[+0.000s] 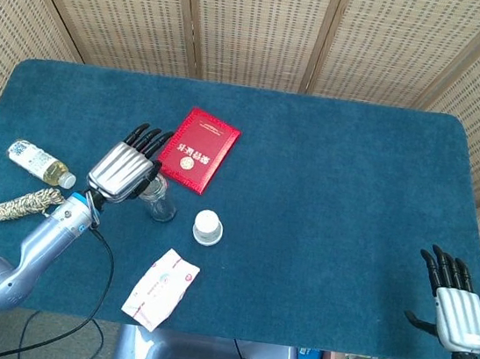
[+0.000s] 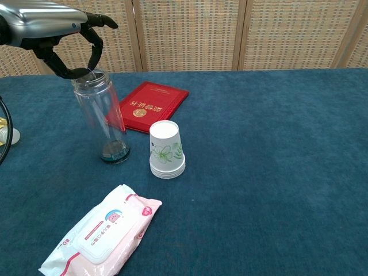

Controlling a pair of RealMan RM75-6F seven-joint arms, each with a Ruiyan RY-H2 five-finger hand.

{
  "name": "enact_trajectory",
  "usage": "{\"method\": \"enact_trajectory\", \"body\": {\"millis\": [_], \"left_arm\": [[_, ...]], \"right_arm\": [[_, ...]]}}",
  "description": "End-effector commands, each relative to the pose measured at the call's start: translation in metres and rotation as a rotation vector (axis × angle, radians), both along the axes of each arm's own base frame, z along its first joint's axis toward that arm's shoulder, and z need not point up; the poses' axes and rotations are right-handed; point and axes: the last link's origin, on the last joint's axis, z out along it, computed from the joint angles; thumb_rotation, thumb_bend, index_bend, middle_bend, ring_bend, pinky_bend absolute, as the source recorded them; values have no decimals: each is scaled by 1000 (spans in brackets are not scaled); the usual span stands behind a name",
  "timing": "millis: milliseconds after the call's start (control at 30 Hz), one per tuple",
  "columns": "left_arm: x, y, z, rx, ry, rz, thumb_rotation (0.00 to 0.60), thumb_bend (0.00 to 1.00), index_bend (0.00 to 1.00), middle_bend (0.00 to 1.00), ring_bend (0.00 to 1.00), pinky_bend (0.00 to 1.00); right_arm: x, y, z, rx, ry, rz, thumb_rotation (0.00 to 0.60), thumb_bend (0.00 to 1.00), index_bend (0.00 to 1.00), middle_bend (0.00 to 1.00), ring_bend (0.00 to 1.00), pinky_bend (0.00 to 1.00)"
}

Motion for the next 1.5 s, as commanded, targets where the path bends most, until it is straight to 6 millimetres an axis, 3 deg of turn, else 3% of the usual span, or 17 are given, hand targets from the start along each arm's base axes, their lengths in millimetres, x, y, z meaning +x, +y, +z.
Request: {"method": "enact_trajectory", "body": {"millis": [33, 100, 200, 767, 900, 1133, 1367, 1500], "left_arm": [[-1, 0, 0, 6, 5, 0, 600, 464, 513, 0, 0, 0], [-2, 0, 0, 13, 11, 0, 600, 462, 396, 0, 0, 0], [-3, 1, 2, 26, 20, 3, 600, 459, 306, 0, 0, 0], [-3, -3, 9, 49, -29, 15, 600, 454, 271, 0, 0, 0], [-2, -8, 15, 35, -34, 25, 600, 454, 155, 0, 0, 0], [-7, -33, 32, -43, -3, 83, 600, 455, 8, 0, 0, 0], [-15, -59, 44, -110, 54, 130, 600, 457, 0, 0, 0, 0], [-19, -66, 52, -126, 62, 146, 600, 556, 10, 0, 0, 0]], "right_arm": [[0, 0, 1, -2, -2, 0, 600, 21, 21, 0, 0, 0], [0, 0, 1, -5, -3, 2, 600, 22, 21, 0, 0, 0], [1, 0, 0, -7, -6, 5, 600, 22, 21, 0, 0, 0], [1, 0, 1, -8, -6, 6, 600, 22, 21, 0, 0, 0], [0, 0, 1, -8, -7, 5, 600, 22, 21, 0, 0, 0], [1, 0, 1, -10, -6, 8, 600, 21, 21, 0, 0, 0], [2, 1, 2, -12, -4, 12, 600, 22, 21, 0, 0, 0], [3, 1, 1, -12, -3, 13, 600, 22, 21, 0, 0, 0]]}}
